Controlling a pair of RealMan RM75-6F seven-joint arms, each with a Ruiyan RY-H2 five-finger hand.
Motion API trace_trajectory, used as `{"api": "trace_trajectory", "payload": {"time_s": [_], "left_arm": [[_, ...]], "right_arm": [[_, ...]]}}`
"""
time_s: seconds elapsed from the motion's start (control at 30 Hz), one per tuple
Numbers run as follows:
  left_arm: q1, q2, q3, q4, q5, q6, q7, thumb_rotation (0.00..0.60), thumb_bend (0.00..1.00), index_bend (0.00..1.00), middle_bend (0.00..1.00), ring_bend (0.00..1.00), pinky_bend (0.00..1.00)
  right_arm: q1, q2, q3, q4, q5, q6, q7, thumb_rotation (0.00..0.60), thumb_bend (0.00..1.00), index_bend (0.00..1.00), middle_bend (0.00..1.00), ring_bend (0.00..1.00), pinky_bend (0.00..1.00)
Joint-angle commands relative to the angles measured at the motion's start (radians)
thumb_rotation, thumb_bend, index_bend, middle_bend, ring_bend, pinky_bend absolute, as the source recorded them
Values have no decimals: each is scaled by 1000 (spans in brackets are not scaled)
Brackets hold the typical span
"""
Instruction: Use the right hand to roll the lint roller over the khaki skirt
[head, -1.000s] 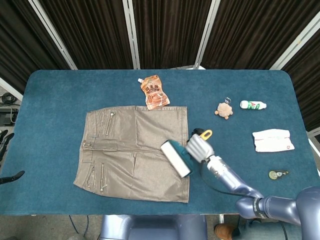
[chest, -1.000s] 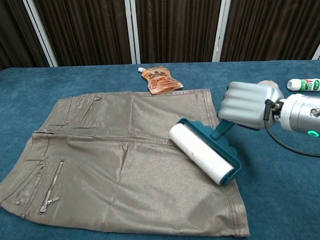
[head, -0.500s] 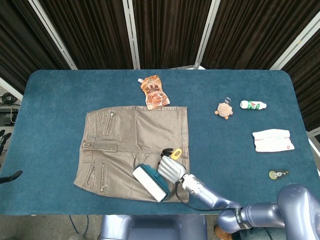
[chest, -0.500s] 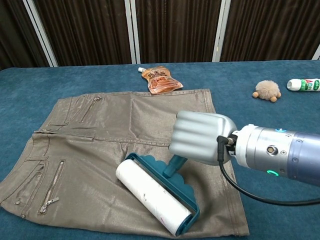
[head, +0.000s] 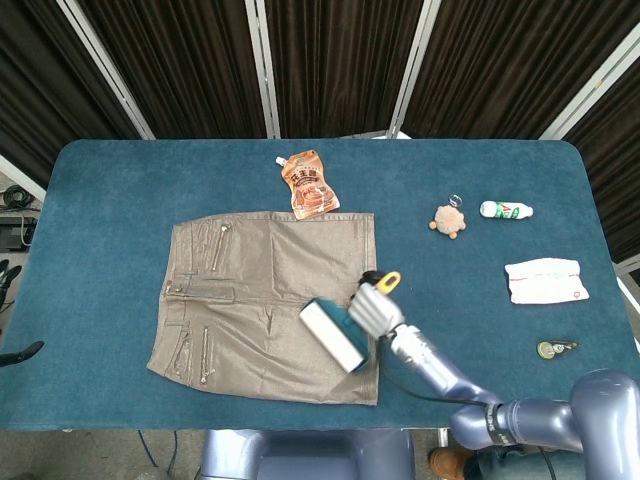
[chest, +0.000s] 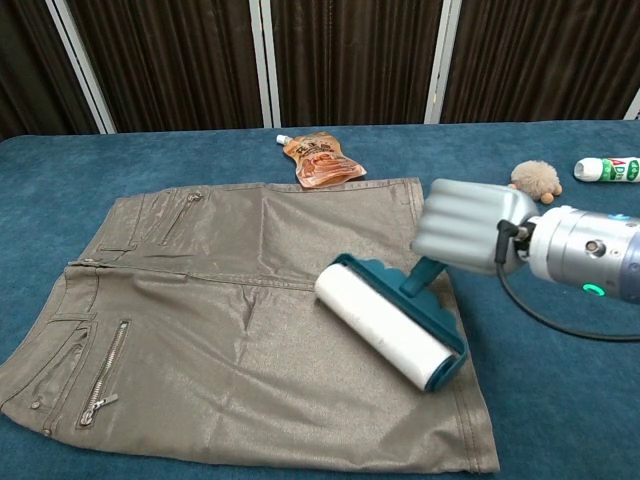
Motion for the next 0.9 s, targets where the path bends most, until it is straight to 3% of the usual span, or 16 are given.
{"api": "trace_trajectory", "payload": {"time_s": [0.03,0.47,0.53,0.57,0.63,0.7,0.8,0.9], "left_arm": [[-1,-3,1,-3,1,-1,8,600,0,0,0,0,0],[-7,-14,3,-12,2,-7,44,600,0,0,0,0,0],[-8,-15,3,-14,3,-8,46,600,0,0,0,0,0],[-8,-14,4,-15,4,-8,47,600,0,0,0,0,0],[-7,-14,4,-17,6,-6,48,600,0,0,0,0,0],[-6,-11,5,-19,9,-3,44,600,0,0,0,0,0],[-5,-9,6,-20,11,-1,39,600,0,0,0,0,0],[-2,-2,8,-21,19,6,25,600,0,0,0,0,0]], "right_arm": [[-34,36,-5,72,39,10,56,600,961,498,564,446,438],[-124,82,-3,253,124,-21,252,600,949,494,564,445,438],[-133,85,-2,261,130,-28,274,600,835,470,556,430,438],[-138,86,3,260,137,-31,289,600,662,420,527,405,438],[-152,92,21,241,148,-25,342,600,207,235,388,310,397],[-170,110,43,199,146,-1,405,600,19,86,238,194,315],[-183,131,58,156,152,16,443,600,0,0,53,20,137],[-215,206,80,29,159,56,509,600,0,0,0,0,17]]}}
